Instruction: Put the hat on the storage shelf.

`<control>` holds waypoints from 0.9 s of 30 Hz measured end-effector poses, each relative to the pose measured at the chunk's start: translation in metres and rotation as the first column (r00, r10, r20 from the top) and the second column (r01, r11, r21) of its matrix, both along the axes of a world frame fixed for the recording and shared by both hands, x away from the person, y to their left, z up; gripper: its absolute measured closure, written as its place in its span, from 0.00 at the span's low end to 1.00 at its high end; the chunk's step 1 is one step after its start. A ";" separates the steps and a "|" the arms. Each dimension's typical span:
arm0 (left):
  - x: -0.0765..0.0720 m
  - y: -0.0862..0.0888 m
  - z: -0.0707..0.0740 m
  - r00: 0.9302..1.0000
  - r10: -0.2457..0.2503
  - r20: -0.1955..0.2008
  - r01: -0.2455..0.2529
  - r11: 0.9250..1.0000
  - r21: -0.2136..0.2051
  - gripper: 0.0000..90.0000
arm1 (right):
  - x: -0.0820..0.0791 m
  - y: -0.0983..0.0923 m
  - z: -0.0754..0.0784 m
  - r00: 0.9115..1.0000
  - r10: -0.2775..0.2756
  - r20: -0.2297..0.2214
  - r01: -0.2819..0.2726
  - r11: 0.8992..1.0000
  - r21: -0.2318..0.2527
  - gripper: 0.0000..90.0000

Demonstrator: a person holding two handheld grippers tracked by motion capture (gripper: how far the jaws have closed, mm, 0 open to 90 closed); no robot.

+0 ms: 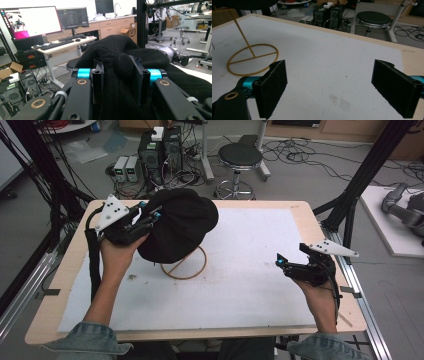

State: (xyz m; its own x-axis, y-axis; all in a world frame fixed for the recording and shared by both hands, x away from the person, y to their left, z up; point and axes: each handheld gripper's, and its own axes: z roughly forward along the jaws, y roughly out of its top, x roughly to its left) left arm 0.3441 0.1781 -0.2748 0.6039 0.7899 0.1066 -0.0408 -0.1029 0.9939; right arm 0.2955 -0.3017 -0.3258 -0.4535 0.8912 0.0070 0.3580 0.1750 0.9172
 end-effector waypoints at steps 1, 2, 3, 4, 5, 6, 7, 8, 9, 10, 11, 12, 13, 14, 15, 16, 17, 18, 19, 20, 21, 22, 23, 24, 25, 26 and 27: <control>0.001 -0.001 -0.001 1.000 -0.004 -0.003 0.004 1.000 0.010 0.73 | 0.000 0.001 0.000 1.000 0.000 -0.003 0.000 1.000 0.003 0.14; 0.001 -0.002 -0.002 1.000 -0.006 -0.007 0.006 1.000 0.012 0.73 | 0.000 0.001 0.000 1.000 0.000 -0.003 0.000 1.000 0.003 0.14; 0.001 -0.003 -0.002 1.000 -0.006 -0.009 0.007 1.000 0.021 0.73 | 0.000 0.001 0.000 1.000 0.001 -0.004 -0.001 1.000 0.003 0.14; 0.002 -0.004 -0.003 1.000 -0.009 -0.009 0.009 1.000 0.024 0.72 | 0.000 0.001 0.000 1.000 0.004 0.000 -0.004 1.000 0.000 0.14; 0.002 -0.005 -0.004 1.000 -0.004 -0.008 0.004 0.999 0.033 0.71 | 0.000 0.001 0.000 1.000 0.002 0.000 -0.002 1.000 0.003 0.14; 0.002 -0.005 -0.004 1.000 -0.005 -0.008 0.005 1.000 0.030 0.71 | 0.000 0.001 0.000 1.000 -0.002 -0.004 0.002 1.000 0.004 0.14; 0.002 -0.004 -0.005 1.000 -0.010 -0.009 0.011 1.000 0.024 0.70 | 0.000 0.001 0.000 1.000 -0.003 -0.005 0.003 1.000 0.005 0.14; 0.003 -0.004 -0.006 1.000 -0.009 -0.012 0.009 1.000 0.021 0.69 | 0.000 0.001 0.000 1.000 -0.001 -0.003 0.001 1.000 0.003 0.14; 0.003 -0.004 -0.007 1.000 -0.009 -0.017 0.009 1.000 0.017 0.65 | 0.000 0.001 0.000 1.000 -0.001 -0.005 0.001 1.000 0.004 0.14; 0.004 -0.004 -0.008 1.000 -0.010 -0.019 0.010 1.000 0.013 0.65 | 0.000 0.001 0.000 1.000 -0.001 -0.005 0.001 1.000 0.004 0.14; 0.005 -0.003 -0.009 1.000 -0.015 -0.023 0.015 1.000 0.010 0.64 | 0.000 0.000 0.000 1.000 0.000 -0.003 0.000 1.000 0.002 0.14; 0.005 -0.003 -0.009 1.000 -0.015 -0.025 0.016 1.000 0.010 0.62 | 0.001 0.000 -0.001 1.000 0.001 -0.002 -0.001 1.000 0.001 0.14; 0.006 -0.003 -0.010 1.000 -0.013 -0.027 0.014 1.000 0.010 0.60 | 0.001 0.000 -0.001 1.000 0.001 -0.002 -0.001 1.000 0.001 0.14; 0.006 -0.003 -0.010 1.000 -0.016 -0.027 0.016 1.000 0.014 0.57 | 0.001 0.000 -0.001 1.000 0.001 -0.002 -0.001 1.000 0.000 0.14; 0.006 -0.003 -0.011 1.000 -0.019 -0.025 0.019 1.000 0.024 0.54 | 0.001 0.001 -0.001 1.000 0.000 -0.003 0.000 1.000 -0.001 0.14; 0.006 -0.003 -0.011 1.000 -0.018 -0.023 0.019 0.999 0.030 0.54 | 0.001 0.001 -0.001 1.000 0.000 -0.003 0.000 1.000 -0.001 0.14; 0.005 -0.002 -0.011 1.000 -0.021 -0.014 0.021 0.999 0.035 0.54 | 0.001 0.001 -0.001 1.000 -0.001 -0.005 0.001 1.000 0.001 0.14; 0.004 -0.002 -0.011 1.000 -0.023 -0.004 0.023 0.999 0.033 0.53 | 0.001 0.001 -0.001 1.000 0.000 -0.005 0.000 1.000 0.001 0.15; 0.004 0.000 -0.011 1.000 -0.024 -0.001 0.024 0.999 0.034 0.52 | 0.001 0.001 -0.001 1.000 -0.001 -0.005 0.001 1.000 0.000 0.14; 0.003 0.001 -0.010 1.000 -0.025 0.002 0.025 0.999 0.033 0.52 | 0.001 0.001 -0.001 1.000 -0.001 -0.006 0.001 1.000 0.000 0.14; 0.002 0.003 -0.010 1.000 -0.019 0.005 0.019 0.999 0.033 0.52 | 0.001 0.001 -0.001 1.000 -0.001 -0.006 0.001 1.000 0.000 0.14; 0.002 0.005 -0.010 1.000 -0.017 0.002 0.017 0.999 0.031 0.52 | 0.001 0.001 -0.001 1.000 -0.001 -0.007 0.001 1.000 0.002 0.15; 0.001 0.007 -0.010 1.000 -0.011 0.001 0.011 1.000 0.027 0.51 | 0.001 0.001 -0.001 1.000 0.000 -0.006 0.000 1.000 -0.002 0.15; 0.000 0.009 -0.010 1.000 -0.003 0.004 0.003 1.000 0.024 0.51 | 0.001 0.001 -0.001 1.000 0.000 -0.006 0.000 1.000 -0.002 0.15; -0.001 0.012 -0.009 1.000 0.001 0.005 -0.002 1.000 0.021 0.49 | 0.001 0.001 -0.002 1.000 0.000 -0.006 0.000 1.000 -0.002 0.14; -0.002 0.015 -0.009 1.000 0.005 0.005 -0.005 1.000 0.015 0.49 | 0.001 0.001 -0.002 1.000 0.000 -0.006 0.000 1.000 -0.002 0.14; -0.004 0.019 -0.009 1.000 0.012 0.008 -0.012 1.000 0.010 0.48 | 0.001 0.001 -0.002 1.000 0.001 -0.006 -0.001 1.000 -0.003 0.14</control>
